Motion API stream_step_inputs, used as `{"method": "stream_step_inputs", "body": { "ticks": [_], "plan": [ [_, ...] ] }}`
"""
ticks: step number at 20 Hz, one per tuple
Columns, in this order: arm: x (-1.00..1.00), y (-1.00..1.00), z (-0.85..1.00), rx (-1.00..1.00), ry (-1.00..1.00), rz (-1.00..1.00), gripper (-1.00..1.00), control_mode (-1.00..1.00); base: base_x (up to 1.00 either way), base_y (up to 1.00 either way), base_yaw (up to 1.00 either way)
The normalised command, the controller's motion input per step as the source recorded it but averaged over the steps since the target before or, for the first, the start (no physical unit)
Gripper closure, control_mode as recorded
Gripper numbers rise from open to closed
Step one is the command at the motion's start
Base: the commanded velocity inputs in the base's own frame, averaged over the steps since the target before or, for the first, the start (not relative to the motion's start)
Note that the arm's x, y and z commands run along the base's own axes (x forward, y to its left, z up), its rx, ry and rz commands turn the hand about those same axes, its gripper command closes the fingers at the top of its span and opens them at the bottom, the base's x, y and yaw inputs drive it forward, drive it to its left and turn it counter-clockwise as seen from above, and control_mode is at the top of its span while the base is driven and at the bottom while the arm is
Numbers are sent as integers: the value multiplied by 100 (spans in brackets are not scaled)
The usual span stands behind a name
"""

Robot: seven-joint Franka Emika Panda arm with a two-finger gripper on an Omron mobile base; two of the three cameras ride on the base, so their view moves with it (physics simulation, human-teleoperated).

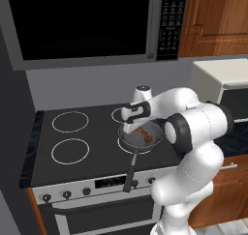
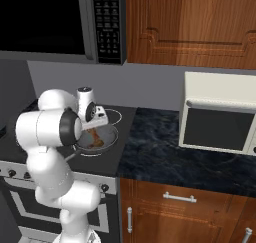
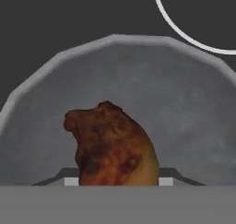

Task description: Take the chicken drumsticks from the pan and place one on each plate on the dining counter.

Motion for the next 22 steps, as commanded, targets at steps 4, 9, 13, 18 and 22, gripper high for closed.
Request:
{"method": "stream_step_inputs", "body": {
  "ticks": [4, 9, 13, 18, 22],
  "plan": [
    [-62, -1, 84, 0, -26, -1, 100, -100, 0, 0, 0],
    [-68, 0, 83, 0, -19, -6, 100, -100, 0, 0, 0],
    [-69, -9, 68, 0, -1, -12, 100, -100, 0, 0, 0],
    [-59, -24, 44, 0, 13, -18, 100, -100, 0, 0, 0],
    [-49, -8, 43, 0, 30, -11, 100, -100, 0, 0, 0]
  ]
}}
